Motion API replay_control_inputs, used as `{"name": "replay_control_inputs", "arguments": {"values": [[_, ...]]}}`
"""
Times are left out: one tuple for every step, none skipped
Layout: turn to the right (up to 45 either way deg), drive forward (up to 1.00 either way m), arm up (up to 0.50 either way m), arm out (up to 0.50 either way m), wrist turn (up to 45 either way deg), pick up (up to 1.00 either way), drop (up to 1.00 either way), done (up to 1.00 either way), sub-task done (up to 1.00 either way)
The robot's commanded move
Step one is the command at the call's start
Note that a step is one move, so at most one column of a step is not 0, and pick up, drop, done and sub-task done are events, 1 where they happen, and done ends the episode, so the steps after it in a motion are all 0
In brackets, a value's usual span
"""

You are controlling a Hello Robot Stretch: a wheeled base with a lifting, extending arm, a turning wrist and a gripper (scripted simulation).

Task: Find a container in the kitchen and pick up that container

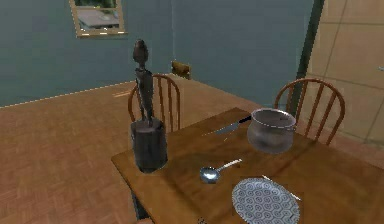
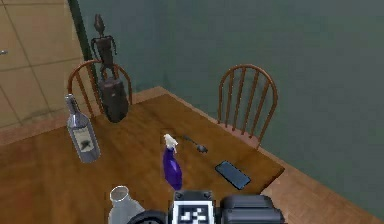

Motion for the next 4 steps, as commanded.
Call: {"name": "replay_control_inputs", "arguments": {"values": [[0.0, 0.0, 0.0, 0.2, 0.0, 0.0, 0.0, 0.0, 0.0], [0.0, 0.0, 0.0, 0.0, 45.0, 0.0, 0.0, 0.0, 0.0], [0.0, 0.0, 0.0, 0.0, 45.0, 0.0, 0.0, 0.0, 0.0], [0.0, 0.0, 0.0, 0.0, 45.0, 0.0, 0.0, 0.0, 0.0]]}}
